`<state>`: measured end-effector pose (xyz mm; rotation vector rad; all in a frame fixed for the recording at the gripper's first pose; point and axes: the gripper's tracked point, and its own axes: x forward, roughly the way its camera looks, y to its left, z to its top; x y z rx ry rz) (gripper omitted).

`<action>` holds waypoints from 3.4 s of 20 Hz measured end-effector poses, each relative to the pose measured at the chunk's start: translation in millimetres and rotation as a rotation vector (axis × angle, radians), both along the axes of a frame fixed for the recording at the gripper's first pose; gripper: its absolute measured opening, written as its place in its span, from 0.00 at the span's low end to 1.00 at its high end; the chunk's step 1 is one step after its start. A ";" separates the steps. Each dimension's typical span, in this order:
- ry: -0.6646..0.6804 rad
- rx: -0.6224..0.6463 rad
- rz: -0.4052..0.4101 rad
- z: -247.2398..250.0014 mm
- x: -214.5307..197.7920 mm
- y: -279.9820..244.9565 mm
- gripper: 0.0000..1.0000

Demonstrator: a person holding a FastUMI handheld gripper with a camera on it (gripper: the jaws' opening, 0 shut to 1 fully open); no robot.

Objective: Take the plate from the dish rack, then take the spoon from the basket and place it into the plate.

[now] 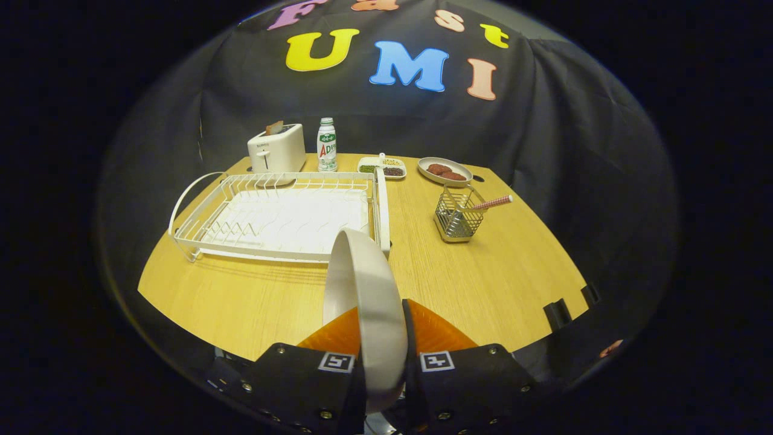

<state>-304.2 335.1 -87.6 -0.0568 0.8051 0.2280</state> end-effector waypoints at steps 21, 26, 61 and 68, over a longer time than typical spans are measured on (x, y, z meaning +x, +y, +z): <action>0.390 0.636 -0.237 -96.1 4.5 24.3 0.35; 0.385 0.568 -0.236 -103.7 5.2 13.2 0.47; -0.109 0.503 -0.743 -29.9 246.2 -161.6 0.47; -0.135 0.544 -0.710 -20.5 257.8 -152.4 0.20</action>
